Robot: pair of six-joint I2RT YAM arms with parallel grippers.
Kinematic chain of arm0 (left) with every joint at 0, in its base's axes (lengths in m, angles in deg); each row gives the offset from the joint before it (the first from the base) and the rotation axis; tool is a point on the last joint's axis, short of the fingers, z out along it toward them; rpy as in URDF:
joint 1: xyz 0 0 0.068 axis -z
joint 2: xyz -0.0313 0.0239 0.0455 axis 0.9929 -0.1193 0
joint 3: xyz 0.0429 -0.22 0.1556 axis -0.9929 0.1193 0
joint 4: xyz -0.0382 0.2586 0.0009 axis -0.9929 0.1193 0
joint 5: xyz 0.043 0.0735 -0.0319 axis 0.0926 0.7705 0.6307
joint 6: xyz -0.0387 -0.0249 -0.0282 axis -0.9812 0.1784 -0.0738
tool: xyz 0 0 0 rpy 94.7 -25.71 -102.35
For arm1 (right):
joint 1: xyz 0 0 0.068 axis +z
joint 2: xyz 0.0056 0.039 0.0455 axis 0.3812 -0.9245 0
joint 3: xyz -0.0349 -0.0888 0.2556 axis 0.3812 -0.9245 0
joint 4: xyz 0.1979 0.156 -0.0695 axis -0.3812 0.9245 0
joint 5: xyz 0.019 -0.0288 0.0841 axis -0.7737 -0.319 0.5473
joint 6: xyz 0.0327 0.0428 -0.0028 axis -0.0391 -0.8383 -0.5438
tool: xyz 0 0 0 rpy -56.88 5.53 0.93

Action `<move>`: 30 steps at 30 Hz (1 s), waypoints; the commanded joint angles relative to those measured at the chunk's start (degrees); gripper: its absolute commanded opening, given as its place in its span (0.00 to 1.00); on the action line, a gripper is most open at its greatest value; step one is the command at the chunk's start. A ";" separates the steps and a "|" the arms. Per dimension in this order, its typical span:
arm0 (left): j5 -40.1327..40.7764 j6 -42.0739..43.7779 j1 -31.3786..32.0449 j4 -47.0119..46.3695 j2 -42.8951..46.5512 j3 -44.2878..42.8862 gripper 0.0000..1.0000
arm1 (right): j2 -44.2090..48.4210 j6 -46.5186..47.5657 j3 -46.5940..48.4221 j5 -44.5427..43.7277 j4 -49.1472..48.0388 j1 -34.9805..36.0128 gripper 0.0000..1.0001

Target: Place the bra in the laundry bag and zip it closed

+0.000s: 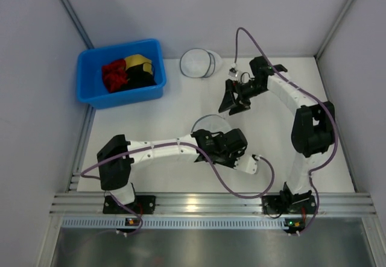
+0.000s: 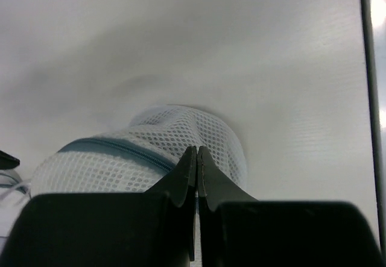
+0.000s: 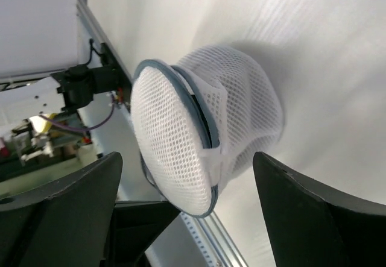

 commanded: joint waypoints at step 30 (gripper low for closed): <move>0.46 -3.20 -0.82 -6.03 2.50 2.52 0.00 | 0.86 2.19 -2.53 1.60 -0.32 -0.60 0.00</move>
